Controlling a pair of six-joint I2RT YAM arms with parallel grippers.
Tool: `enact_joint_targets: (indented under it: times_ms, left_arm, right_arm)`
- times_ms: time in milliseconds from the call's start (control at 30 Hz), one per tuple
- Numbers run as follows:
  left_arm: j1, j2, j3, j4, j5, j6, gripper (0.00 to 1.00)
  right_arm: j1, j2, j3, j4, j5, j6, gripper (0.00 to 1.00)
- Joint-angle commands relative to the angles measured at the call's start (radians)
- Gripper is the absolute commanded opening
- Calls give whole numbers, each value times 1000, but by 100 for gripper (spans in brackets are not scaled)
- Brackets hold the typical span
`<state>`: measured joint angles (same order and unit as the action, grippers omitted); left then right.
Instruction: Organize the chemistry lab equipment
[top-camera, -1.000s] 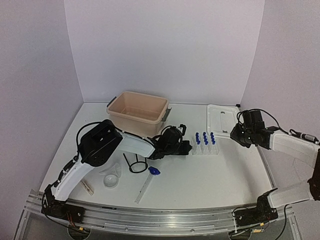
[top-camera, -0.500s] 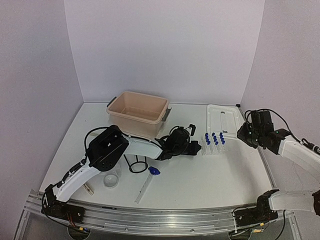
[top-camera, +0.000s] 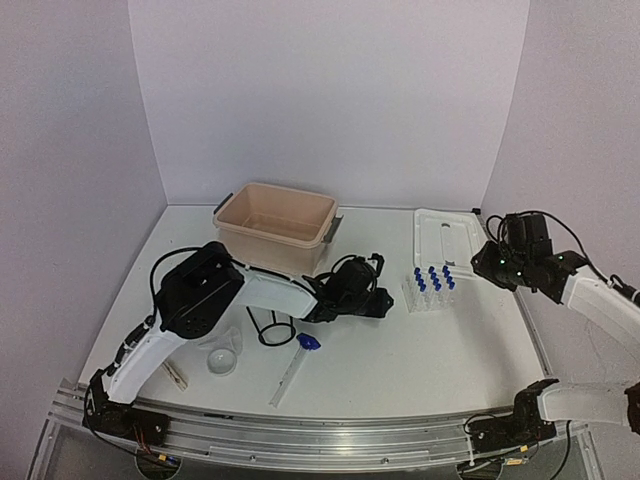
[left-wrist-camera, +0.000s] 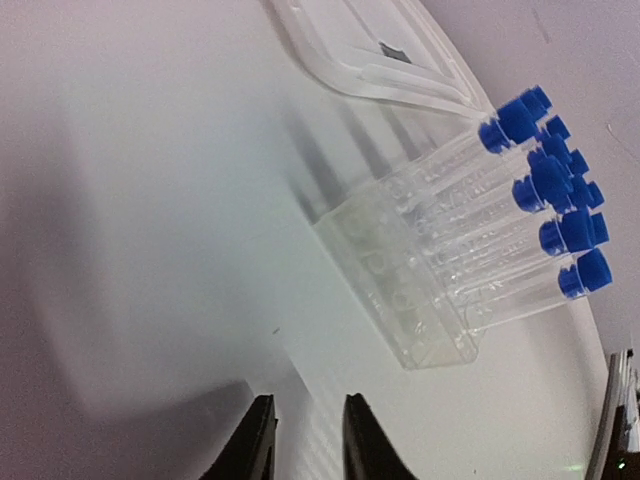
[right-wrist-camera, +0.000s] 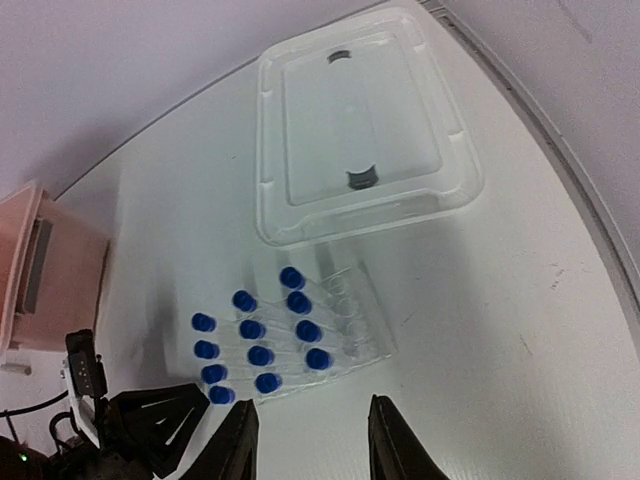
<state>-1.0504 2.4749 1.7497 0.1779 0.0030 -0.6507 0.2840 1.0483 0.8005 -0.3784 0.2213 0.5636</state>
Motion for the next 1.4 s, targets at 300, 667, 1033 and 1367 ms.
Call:
enact_joint_targets:
  times_ms: [300, 667, 1033, 1367]
  left_arm:
    - [-3, -781, -500, -147, -283, -2, 100]
    - [-1, -1074, -686, -541, -690, -217, 100]
    - [2, -1127, -751, -551, -710, -266, 100]
    - [3, -1124, -769, -526, -687, -266, 100]
  right_arm:
    - [277, 453, 384, -65, -168, -132, 35]
    - [391, 857, 612, -173, 58, -90, 28]
    - [390, 1021, 662, -210, 184, -68, 25]
    - [368, 1070, 678, -212, 234, -53, 22]
